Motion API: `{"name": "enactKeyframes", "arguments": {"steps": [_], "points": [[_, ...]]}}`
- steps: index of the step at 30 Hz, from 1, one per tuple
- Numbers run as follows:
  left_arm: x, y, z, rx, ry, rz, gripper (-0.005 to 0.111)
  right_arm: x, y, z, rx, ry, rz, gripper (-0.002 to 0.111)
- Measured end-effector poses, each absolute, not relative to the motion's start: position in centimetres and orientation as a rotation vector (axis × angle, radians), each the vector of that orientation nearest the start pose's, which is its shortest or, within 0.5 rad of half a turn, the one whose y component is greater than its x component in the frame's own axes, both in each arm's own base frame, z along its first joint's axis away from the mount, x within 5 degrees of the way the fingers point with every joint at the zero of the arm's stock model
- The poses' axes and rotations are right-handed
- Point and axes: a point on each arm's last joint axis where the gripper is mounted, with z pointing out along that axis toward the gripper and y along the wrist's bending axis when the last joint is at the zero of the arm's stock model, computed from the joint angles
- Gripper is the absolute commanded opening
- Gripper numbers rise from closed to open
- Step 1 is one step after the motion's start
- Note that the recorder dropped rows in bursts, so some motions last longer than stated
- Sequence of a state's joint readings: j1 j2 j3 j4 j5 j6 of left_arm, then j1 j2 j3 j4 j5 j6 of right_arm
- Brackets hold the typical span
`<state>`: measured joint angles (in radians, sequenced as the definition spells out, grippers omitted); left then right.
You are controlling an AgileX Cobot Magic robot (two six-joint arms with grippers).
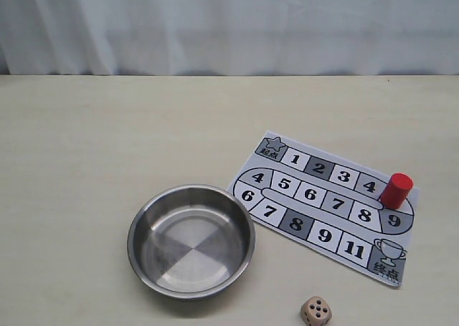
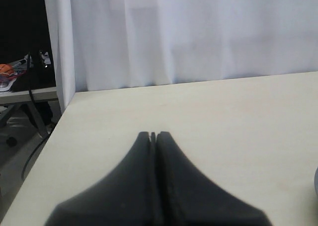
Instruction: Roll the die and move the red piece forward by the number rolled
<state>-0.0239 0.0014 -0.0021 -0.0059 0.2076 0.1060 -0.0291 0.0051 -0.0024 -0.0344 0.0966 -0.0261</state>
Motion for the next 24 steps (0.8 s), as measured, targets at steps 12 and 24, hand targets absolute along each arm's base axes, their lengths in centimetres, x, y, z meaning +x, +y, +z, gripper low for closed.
{"name": "enactKeyframes", "arguments": {"steps": [12,24], "points": [[5.58,-0.14,19.5,0.106,1.687,0.056,0.0,5.68,-0.17,20.49,0.005,1.583,-0.042,0.004],[5.58,-0.14,19.5,0.106,1.687,0.056,0.0,5.68,-0.17,20.49,0.005,1.583,-0.042,0.004]]}}
